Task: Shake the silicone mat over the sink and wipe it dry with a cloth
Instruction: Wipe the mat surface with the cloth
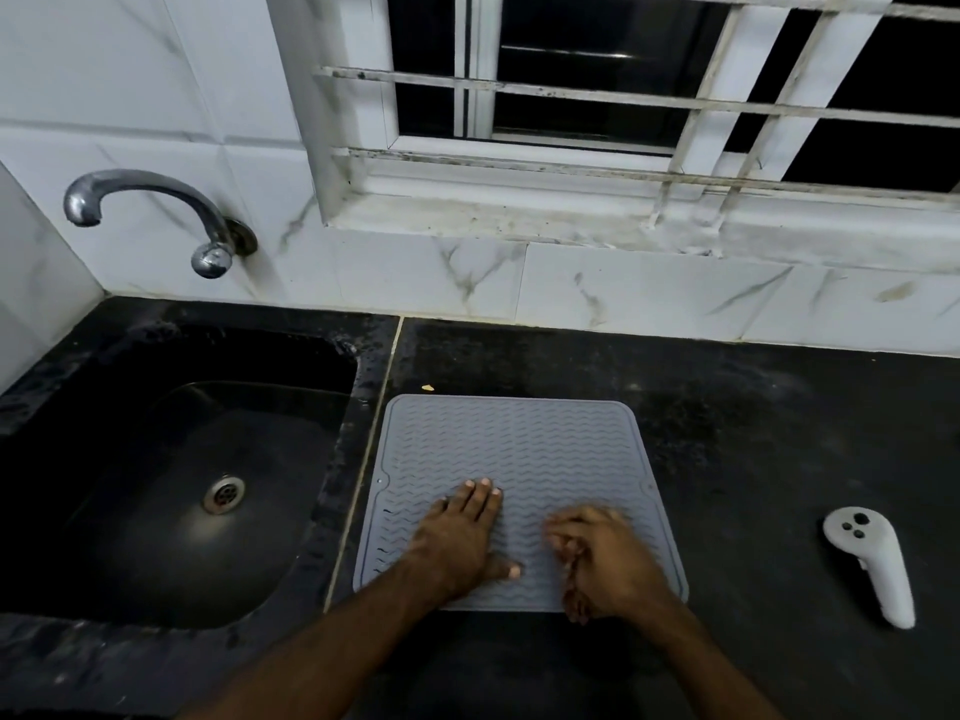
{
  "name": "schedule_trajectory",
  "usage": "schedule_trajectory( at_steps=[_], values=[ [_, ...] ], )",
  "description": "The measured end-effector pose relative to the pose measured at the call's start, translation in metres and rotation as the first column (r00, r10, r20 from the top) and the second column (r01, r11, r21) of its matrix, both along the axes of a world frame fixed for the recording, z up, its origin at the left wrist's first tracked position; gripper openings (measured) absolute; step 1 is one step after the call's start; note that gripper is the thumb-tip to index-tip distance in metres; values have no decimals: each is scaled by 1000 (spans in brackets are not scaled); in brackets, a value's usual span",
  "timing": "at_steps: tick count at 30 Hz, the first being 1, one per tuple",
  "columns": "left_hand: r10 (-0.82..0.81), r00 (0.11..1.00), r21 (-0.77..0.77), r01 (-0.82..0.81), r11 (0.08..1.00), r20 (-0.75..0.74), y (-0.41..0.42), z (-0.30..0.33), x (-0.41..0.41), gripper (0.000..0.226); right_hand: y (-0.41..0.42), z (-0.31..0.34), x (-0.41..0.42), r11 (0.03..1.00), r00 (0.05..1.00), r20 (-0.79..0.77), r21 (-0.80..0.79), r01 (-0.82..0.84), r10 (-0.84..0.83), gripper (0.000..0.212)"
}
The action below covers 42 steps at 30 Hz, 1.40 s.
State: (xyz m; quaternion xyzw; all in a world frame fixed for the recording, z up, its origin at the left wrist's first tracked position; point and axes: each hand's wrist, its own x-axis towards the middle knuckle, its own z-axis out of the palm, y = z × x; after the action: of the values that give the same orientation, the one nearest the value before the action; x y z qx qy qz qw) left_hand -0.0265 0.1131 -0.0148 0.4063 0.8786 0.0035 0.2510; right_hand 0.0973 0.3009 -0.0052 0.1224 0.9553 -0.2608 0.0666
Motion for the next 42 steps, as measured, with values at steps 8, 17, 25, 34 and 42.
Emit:
schedule_trajectory(
  at_steps=[8, 17, 25, 34, 42],
  values=[
    [-118, 988, 117, 106, 987, 98, -14, 14, -26, 87, 31, 16, 2, 956, 969, 83, 201, 213, -234, 25],
    [-14, 991, 44, 20, 999, -136, -84, 1, -53, 75, -49, 0, -30, 976, 996, 69, 206, -73, 60, 36],
    [-11, 981, 52, 21, 998, -195, -81, -1, -55, 68, -79, 8, -71, 978, 997, 26, 192, -76, 73, 35],
    [131, 971, -49, -143, 988, -202, -47, 40, -74, 31, -101, 13, -157, 990, 991, -7, 55, -132, 133, 56],
    [183, 976, -116, -196, 974, -114, -39, 46, -82, 34, -28, 34, -143, 970, 980, 186, 219, -108, 67, 17]
  ],
)
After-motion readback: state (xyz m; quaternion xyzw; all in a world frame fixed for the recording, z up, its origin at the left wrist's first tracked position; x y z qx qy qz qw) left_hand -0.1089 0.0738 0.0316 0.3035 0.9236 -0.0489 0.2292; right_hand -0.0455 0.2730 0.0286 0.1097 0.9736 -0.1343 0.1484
